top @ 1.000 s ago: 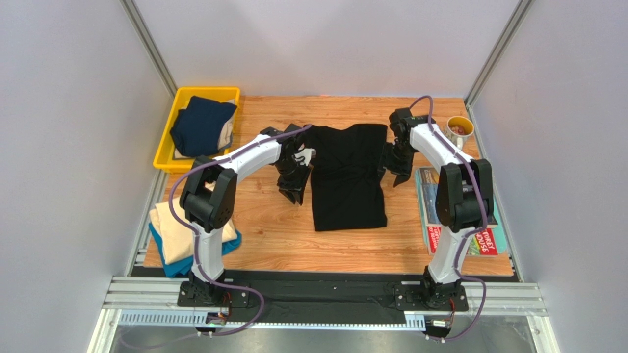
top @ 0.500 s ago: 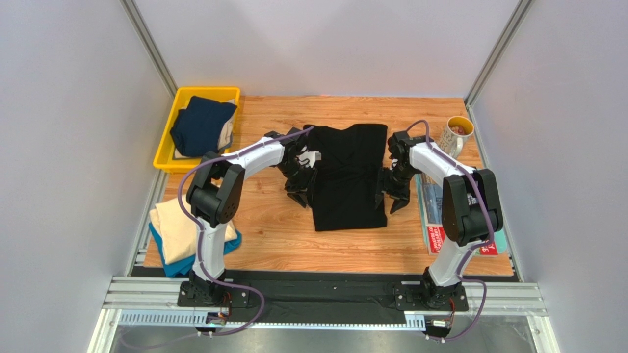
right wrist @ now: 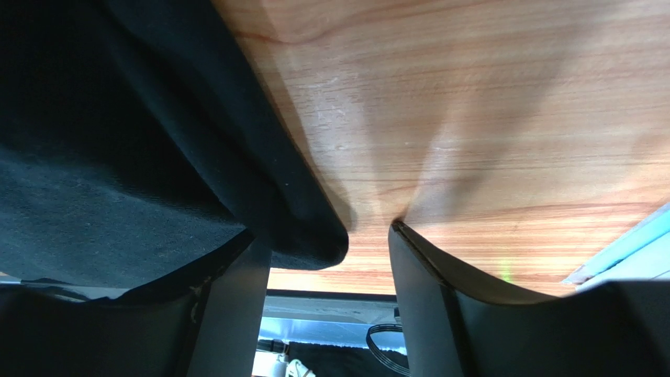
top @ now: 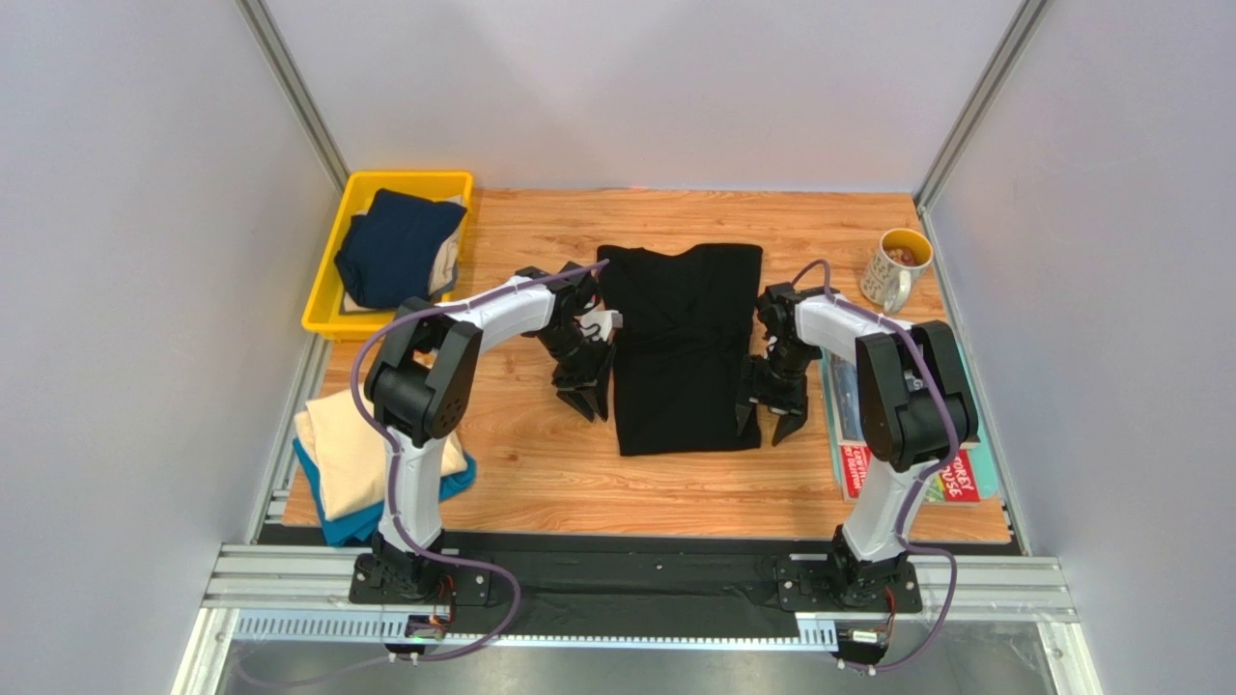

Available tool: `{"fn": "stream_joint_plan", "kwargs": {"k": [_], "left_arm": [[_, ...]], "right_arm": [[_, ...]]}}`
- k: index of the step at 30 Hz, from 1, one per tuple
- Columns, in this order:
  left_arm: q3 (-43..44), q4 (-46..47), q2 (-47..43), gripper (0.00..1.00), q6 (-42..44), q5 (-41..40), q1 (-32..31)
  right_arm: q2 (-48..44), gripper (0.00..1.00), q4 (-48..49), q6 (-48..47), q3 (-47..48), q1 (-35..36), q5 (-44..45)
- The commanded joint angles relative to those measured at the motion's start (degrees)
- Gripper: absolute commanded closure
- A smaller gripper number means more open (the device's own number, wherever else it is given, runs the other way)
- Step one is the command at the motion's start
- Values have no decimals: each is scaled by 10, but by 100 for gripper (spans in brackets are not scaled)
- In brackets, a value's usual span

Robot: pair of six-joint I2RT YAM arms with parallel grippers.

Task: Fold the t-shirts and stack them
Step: Fold the tshirt

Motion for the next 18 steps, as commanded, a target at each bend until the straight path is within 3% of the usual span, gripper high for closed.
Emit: {"fn": "stream_joint_plan", "kwargs": {"k": [1, 18], "left_arm": [[9, 2, 1, 58, -1, 26, 4], [-7, 56, 30, 57, -51, 79, 5]], "right_arm": [[1, 36, 28, -1, 4, 4, 16], [21, 37, 68, -7, -7, 3, -7]]}}
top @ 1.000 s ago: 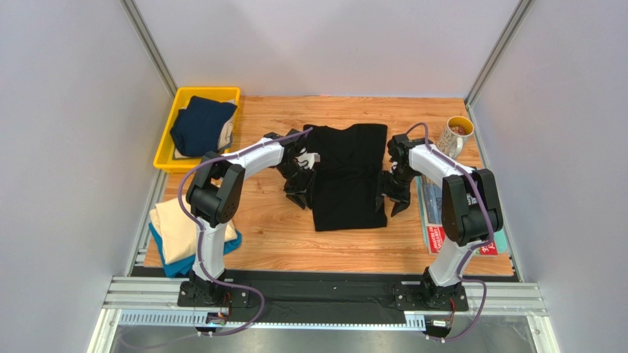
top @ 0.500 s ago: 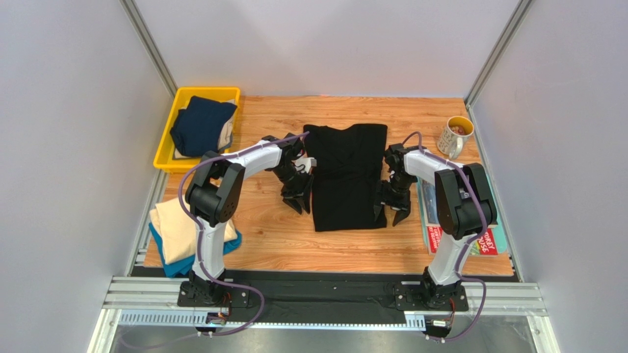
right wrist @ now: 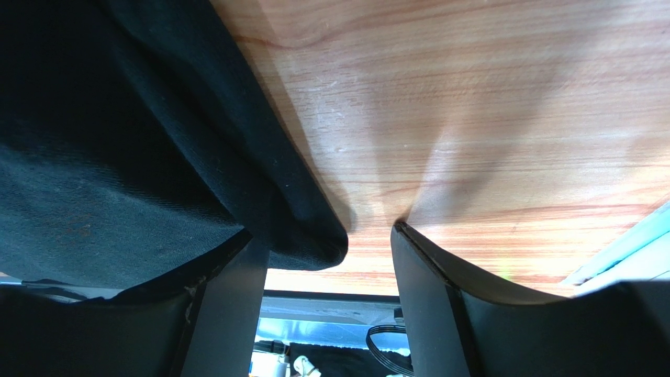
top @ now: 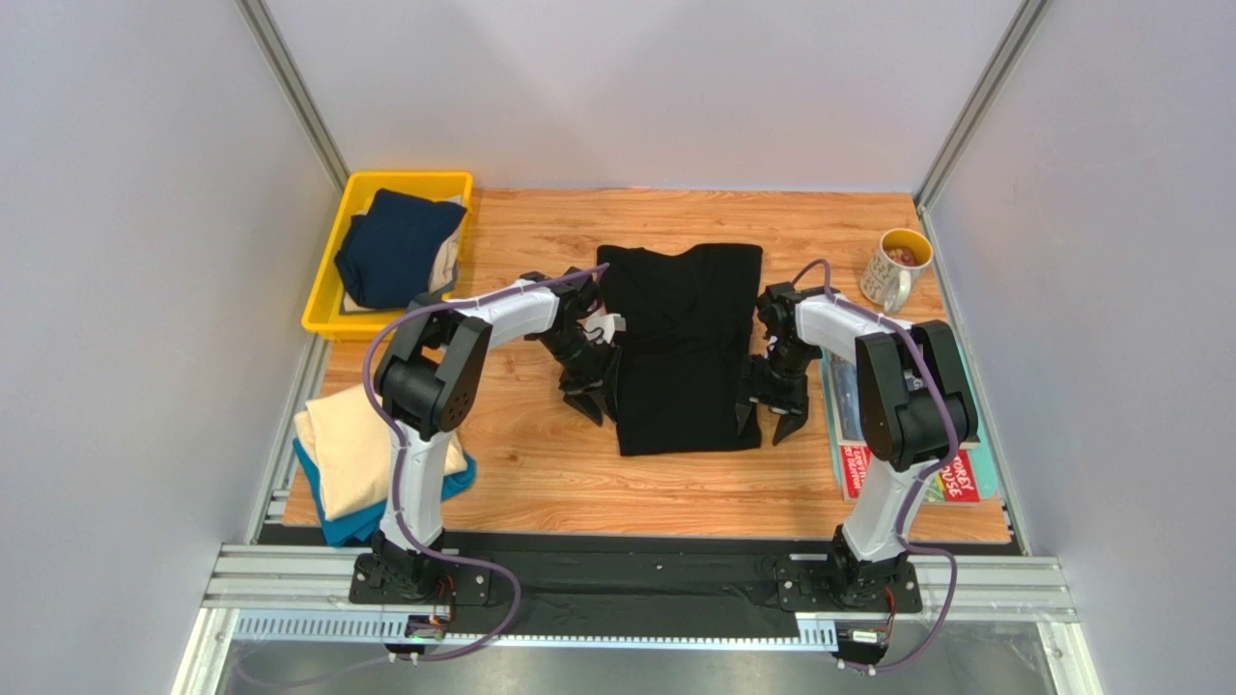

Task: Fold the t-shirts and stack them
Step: Fold the tshirt

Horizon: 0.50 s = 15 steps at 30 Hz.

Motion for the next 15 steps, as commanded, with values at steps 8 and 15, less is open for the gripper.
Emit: {"fn": "stream_joint_plan", "kwargs": {"k": [8, 15], "left_arm": [[-46, 78, -9, 57, -59, 26, 3], [-72, 108, -19, 57, -86, -3, -1]], "right_arm": [[17, 37, 89, -6, -29, 3, -15], [25, 38, 97, 1, -24, 3, -19]]}}
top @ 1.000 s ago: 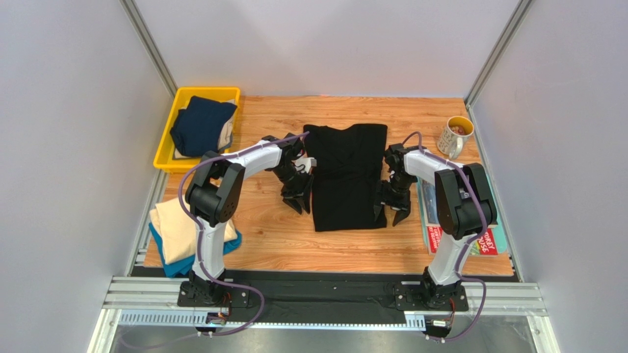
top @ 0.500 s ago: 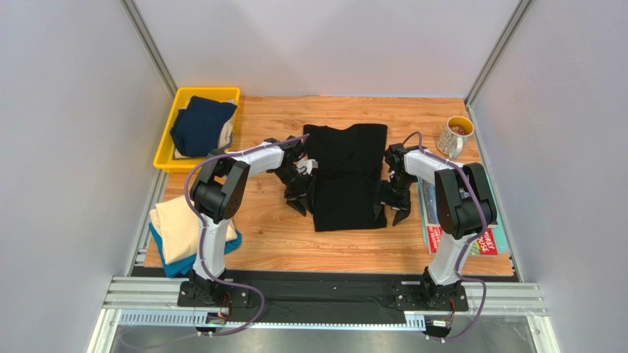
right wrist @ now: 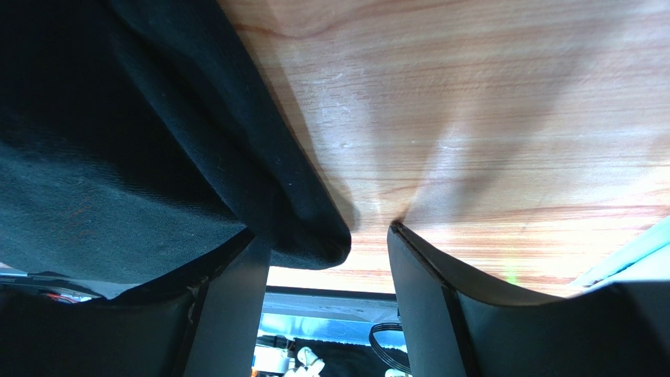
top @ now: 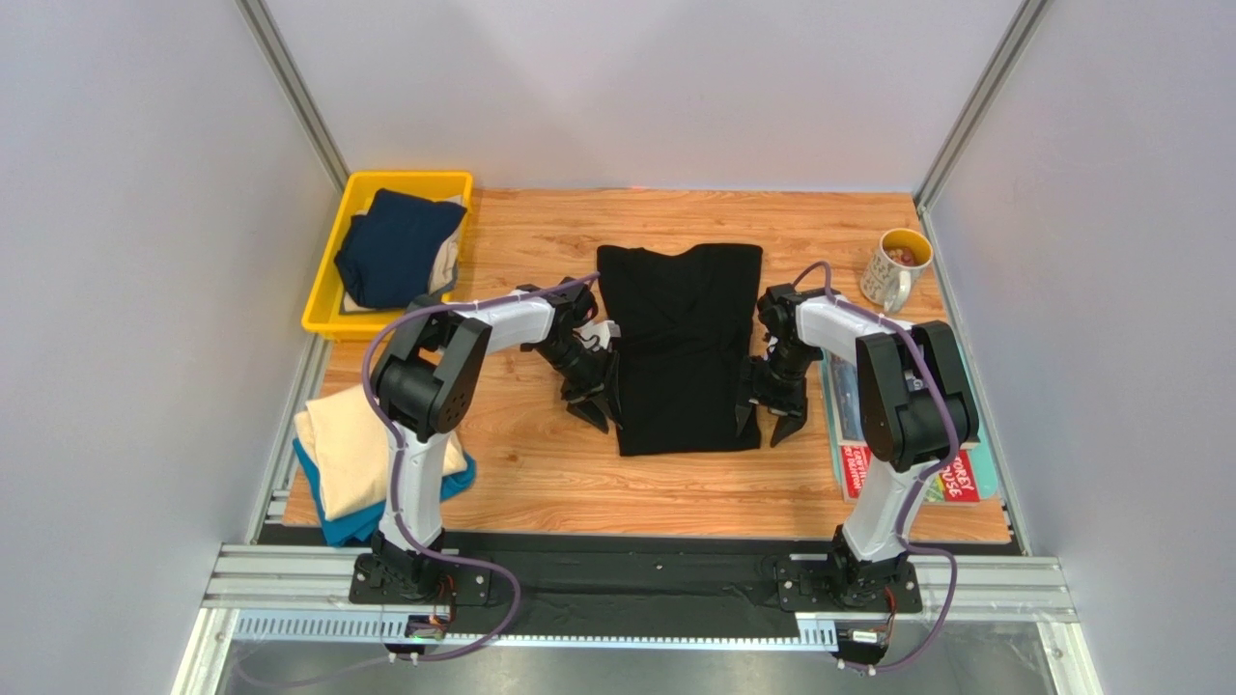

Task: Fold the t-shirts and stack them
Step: Fold the tshirt

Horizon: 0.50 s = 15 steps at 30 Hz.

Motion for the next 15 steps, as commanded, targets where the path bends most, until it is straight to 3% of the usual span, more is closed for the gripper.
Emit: {"fn": "stream_joint_plan", "kwargs": {"k": [1, 15], "left_arm": [[-23, 41, -15, 57, -19, -52, -4], [-46, 61, -9, 57, -52, -104, -41]], "right_arm": [[26, 38, 94, 1, -16, 3, -8], [52, 44, 125, 10, -40, 7, -42]]}}
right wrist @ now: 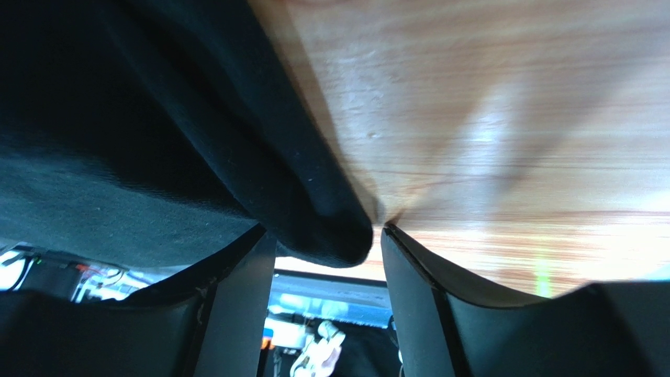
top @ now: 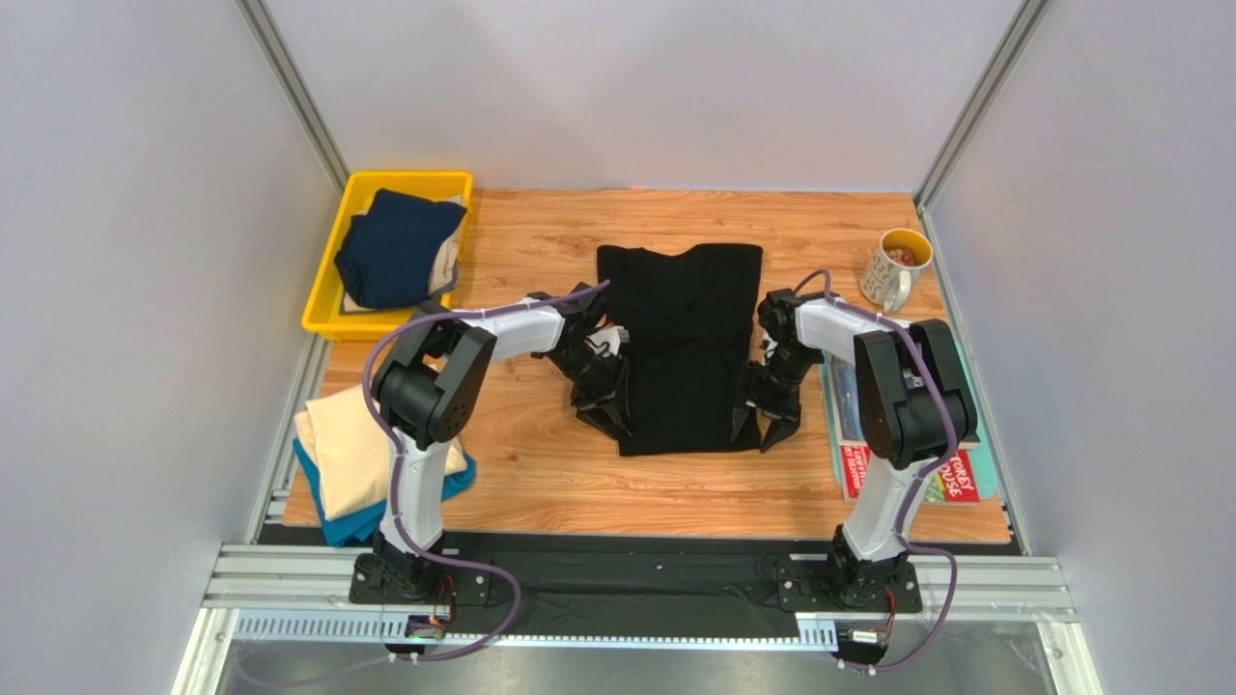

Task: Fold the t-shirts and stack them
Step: Fold the tshirt

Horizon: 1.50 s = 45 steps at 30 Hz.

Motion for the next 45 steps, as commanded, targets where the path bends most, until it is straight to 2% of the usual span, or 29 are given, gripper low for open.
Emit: {"fn": "stream_joint_plan", "kwargs": {"k": [1, 4, 8, 9, 11, 12, 18, 26, 33, 37, 41, 45], "left_arm": [[-31, 32, 8, 58, -5, -74, -8], [-39, 38, 8, 59, -7, -75, -8], [-42, 39, 8, 71, -6, -76, -8], [-43, 40, 8, 79, -5, -77, -8], [-44, 40, 9, 88, -3, -76, -8], [-43, 40, 9, 99, -2, -76, -8], [-32, 30, -1, 100, 14, -80, -8], [14, -57, -44, 100, 58, -100, -6], [25, -87, -107, 100, 78, -103, 3], [51, -99, -122, 100, 79, -118, 17], [114, -105, -128, 100, 76, -150, 35], [177, -87, -95, 100, 70, -195, 55]], "right_arm": [[46, 46, 128, -1, -33, 8, 0], [48, 50, 135, 2, -37, 9, -6], [51, 58, 142, 4, -39, 11, -12], [50, 61, 142, 4, -39, 12, -13], [50, 68, 145, 5, -38, 13, -14], [50, 71, 144, 5, -39, 13, -15], [32, 99, 142, -2, -40, 18, -31], [-44, 100, 84, -13, -33, 18, -41], [-129, 100, 42, 8, -10, 19, -50], [-148, 100, 22, 13, 37, 19, -43], [-149, 100, 3, 14, 94, 19, -26], [-122, 100, -5, 4, 172, 19, 12]]}}
